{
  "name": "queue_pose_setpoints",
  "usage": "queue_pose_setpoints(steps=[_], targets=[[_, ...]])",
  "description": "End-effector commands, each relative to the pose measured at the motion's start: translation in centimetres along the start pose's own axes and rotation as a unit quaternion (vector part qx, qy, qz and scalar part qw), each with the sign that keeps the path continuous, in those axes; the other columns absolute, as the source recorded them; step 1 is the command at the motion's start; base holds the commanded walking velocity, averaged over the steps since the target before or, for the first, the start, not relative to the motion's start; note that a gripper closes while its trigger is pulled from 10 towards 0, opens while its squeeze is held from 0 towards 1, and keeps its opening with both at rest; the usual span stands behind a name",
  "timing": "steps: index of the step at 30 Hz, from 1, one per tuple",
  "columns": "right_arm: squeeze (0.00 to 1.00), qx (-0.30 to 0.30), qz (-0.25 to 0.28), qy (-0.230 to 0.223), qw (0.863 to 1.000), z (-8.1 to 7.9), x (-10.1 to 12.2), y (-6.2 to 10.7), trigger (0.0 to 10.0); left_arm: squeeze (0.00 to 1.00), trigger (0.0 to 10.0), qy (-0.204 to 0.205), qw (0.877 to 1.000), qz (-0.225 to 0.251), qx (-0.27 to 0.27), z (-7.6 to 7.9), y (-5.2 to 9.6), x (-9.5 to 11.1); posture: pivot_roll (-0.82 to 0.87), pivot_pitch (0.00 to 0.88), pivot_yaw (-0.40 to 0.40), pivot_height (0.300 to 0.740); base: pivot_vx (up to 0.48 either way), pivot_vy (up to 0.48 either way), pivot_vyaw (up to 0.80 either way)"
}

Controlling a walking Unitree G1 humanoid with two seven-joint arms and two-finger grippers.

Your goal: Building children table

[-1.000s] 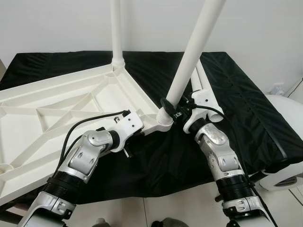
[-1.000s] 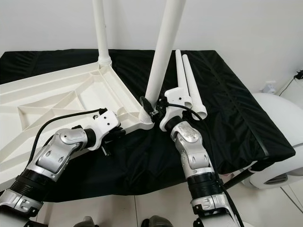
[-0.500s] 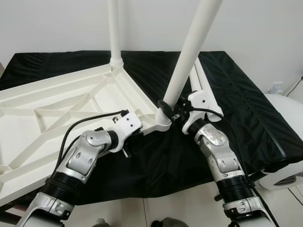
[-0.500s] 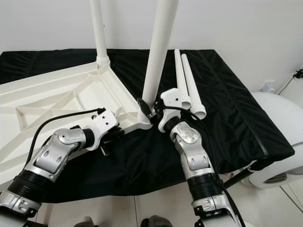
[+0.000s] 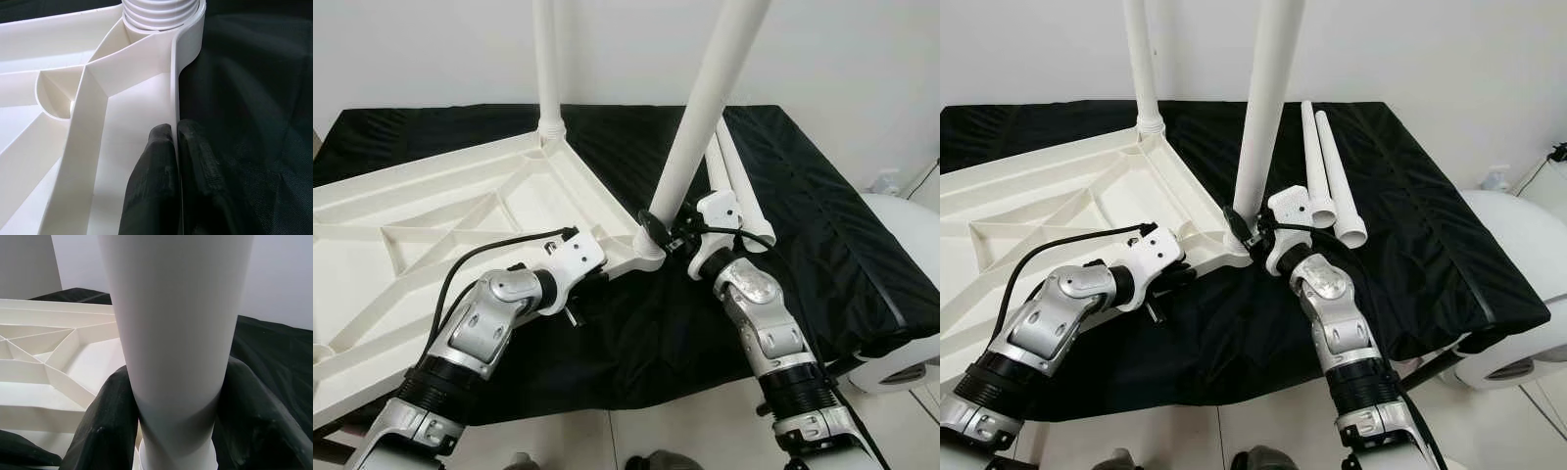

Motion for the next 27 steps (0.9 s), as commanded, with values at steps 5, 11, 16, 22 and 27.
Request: queue_pose_setpoints(steps=[5,11,16,22,27], targets=[[0.00,0.002,-0.084,-0.050,0.995,-0.6,-3.8,1.1,10.0,0.00,10.0,0.004,0.998,-0.023,0.055,-1.6,1.1,-1.0,0.06,0.033,-0.054,0.740,0.000,0.000,0.00],[0.00,-0.023,-0.078,-0.085,0.993,0.0,-3.5,0.6,10.0,0.00,10.0,0.004,0.998,-0.024,0.055,-1.6,1.1,-0.9,0.06,0.034,-0.054,0.740,0.000,0.000,0.00],[0.00,-0.071,-0.072,-0.139,0.985,1.5,-3.3,0.2,10.0,0.00,10.0,0.004,0.998,-0.024,0.057,-1.6,1.2,-0.9,0.07,0.036,-0.056,0.740,0.000,0.000,0.00],[0.00,-0.078,-0.081,-0.146,0.983,1.9,-3.5,0.0,10.0,0.00,10.0,0.004,0.998,-0.023,0.058,-1.6,1.3,-0.9,0.07,0.031,-0.062,0.740,0.000,0.000,0.00],[0.00,-0.069,-0.084,-0.142,0.984,1.7,-3.4,-0.1,10.0,0.00,10.0,0.005,0.998,-0.022,0.061,-1.6,1.4,-0.8,0.07,0.027,-0.067,0.740,0.000,0.000,0.00]])
Point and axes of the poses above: a point about 5 cm out from each wrist's last joint towards the gripper, its own y axis pointing back from the gripper into the wrist, its own x axis along the axis of the wrist's last joint, z = x × y, the point moved 2 cm from there along -y, pointing out of the wrist towards the gripper, and after that the axes turned 4 degrees about y, right-handed, at the moved point
